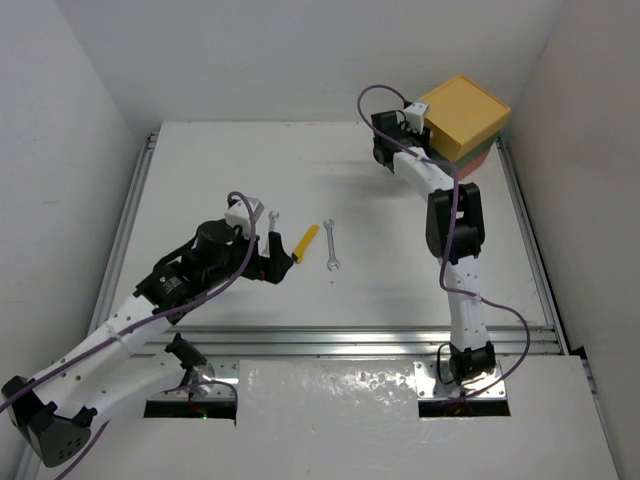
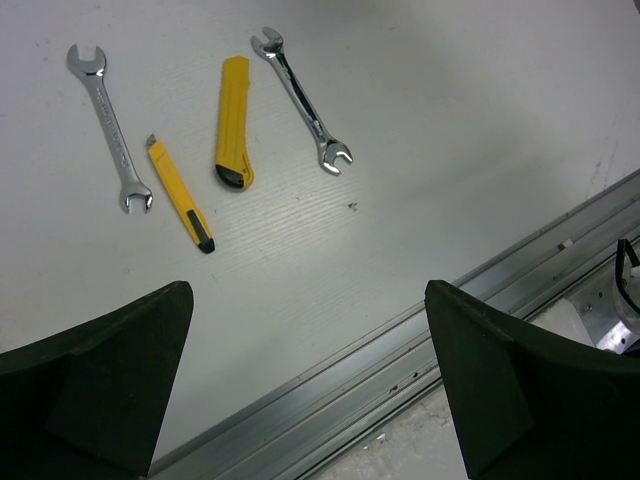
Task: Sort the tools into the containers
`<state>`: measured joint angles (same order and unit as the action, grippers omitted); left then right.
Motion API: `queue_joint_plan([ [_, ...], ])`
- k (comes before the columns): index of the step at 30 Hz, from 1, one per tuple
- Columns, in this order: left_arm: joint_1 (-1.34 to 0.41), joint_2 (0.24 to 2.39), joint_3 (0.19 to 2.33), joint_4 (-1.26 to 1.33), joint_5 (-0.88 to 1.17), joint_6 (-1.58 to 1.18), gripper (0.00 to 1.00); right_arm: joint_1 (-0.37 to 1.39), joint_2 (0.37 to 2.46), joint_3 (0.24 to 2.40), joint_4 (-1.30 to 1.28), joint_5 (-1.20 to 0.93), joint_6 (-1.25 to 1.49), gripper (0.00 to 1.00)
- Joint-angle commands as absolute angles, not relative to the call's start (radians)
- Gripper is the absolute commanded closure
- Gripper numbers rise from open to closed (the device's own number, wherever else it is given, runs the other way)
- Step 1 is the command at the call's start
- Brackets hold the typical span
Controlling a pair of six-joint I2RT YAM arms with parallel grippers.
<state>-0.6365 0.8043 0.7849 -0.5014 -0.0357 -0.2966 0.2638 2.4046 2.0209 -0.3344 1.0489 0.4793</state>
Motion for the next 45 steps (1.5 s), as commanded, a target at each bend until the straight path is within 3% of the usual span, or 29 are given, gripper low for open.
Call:
queue_joint_plan([
  [1, -0.653, 0.787, 0.785, -0.459, -0.025, -0.291, 0.00, 0.256, 2.416, 2.033, -0.302, 1.100, 0.509, 0.58],
  [11, -0.660, 0.784, 0.785, -0.459, -0.025, -0.290, 0.00, 0.256, 2.438, 2.045, -0.301, 1.117, 0.525, 0.66],
  [16, -0.663, 0.781, 0.785, -0.459, -0.023, -0.290, 0.00, 0.258, 2.436, 2.046, -0.298, 1.118, 0.523, 0.77],
  [18, -0.664, 0.778, 0.782, -0.457, -0.021, -0.290, 0.00, 0.256, 2.431, 2.043, -0.293, 1.115, 0.526, 0.75],
  [21, -0.667, 0.781, 0.782, -0.457, -0.020, -0.290, 0.00, 0.258, 2.424, 2.043, -0.282, 1.111, 0.525, 0.61],
  [25, -0.669, 0.779, 0.782, -0.457, -0.018, -0.290, 0.00, 0.264, 2.411, 2.039, -0.272, 1.098, 0.522, 0.54],
  [45, -0.684, 0.767, 0.782, -0.456, -0.015, -0.288, 0.00, 0.275, 2.411, 2.048, -0.195, 1.127, 0.446, 0.61],
])
